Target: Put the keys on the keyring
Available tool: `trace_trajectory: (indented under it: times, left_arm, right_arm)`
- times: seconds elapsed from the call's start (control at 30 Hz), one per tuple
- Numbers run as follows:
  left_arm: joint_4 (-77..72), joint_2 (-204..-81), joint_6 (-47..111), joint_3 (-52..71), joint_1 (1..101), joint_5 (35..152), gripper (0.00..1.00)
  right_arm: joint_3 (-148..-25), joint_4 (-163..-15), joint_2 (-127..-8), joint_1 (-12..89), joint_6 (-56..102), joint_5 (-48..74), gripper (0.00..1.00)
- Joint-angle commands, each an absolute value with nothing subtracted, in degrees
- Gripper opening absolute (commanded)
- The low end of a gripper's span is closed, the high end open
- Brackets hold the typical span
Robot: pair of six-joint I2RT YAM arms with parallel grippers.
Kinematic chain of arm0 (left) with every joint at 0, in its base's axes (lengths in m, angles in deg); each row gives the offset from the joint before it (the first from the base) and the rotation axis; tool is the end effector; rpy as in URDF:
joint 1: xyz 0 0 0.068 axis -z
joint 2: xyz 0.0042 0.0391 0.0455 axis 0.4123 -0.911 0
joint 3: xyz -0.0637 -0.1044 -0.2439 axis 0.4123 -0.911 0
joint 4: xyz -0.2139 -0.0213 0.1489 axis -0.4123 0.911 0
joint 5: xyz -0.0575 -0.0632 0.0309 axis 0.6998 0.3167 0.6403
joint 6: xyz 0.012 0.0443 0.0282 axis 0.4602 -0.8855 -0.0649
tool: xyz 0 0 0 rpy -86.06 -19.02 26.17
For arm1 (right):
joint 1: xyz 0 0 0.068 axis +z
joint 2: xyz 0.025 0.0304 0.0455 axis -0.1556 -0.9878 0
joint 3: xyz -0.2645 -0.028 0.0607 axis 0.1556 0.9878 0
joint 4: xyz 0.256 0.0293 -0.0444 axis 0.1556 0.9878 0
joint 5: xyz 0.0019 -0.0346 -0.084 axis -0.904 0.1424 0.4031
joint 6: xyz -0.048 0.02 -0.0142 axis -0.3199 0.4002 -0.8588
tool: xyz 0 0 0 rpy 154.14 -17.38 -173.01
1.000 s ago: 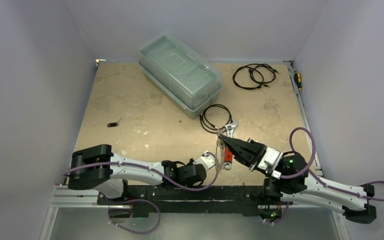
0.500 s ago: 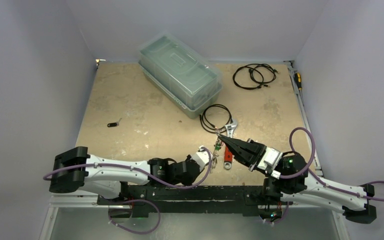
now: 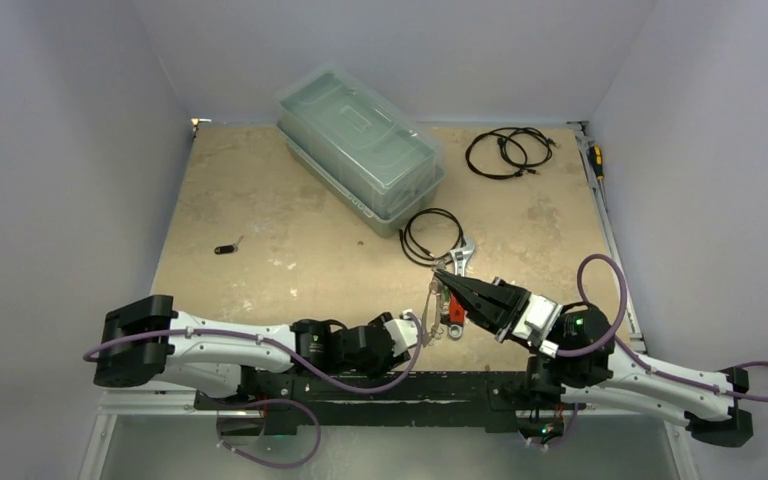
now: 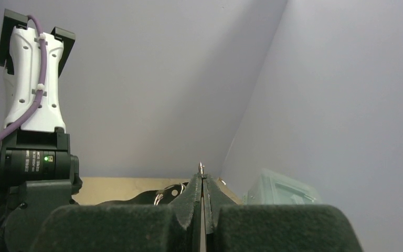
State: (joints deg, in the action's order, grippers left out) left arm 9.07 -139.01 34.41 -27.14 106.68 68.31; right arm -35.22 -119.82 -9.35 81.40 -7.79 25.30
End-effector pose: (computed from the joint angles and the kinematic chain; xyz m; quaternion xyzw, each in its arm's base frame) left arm 0.0430 -0.2419 0.1912 0.4711 0.7867 -0.1879 0.3520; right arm 0.0368 0.1058 0.3413 -0.3359 0.3520 0.3387 0.8054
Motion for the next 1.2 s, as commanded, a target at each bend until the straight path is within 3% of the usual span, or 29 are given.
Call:
trace_trajectory:
  times: [0.0,0.3,0.9,1.17]
  left_arm:
    - [7.04,-141.9,26.9,-25.36,106.89,70.47,0.49]
    - [13.26,-151.11,23.0,-19.21,105.55,71.86,0.46]
    - [26.23,-158.45,14.62,-9.31,101.43,76.12,0.44]
    - [28.72,-158.28,11.06,-9.54,101.52,77.84,0.49]
  right_arm:
    - [-36.55,-121.81,-9.23,81.64,-7.23,26.34,0.0]
    - [-36.64,-121.48,-9.04,81.64,-7.17,26.22,0.0]
    - [-36.9,-120.89,-9.11,81.64,-7.16,26.13,0.0]
    - [-36.81,-120.93,-9.23,81.64,-7.07,25.85,0.0]
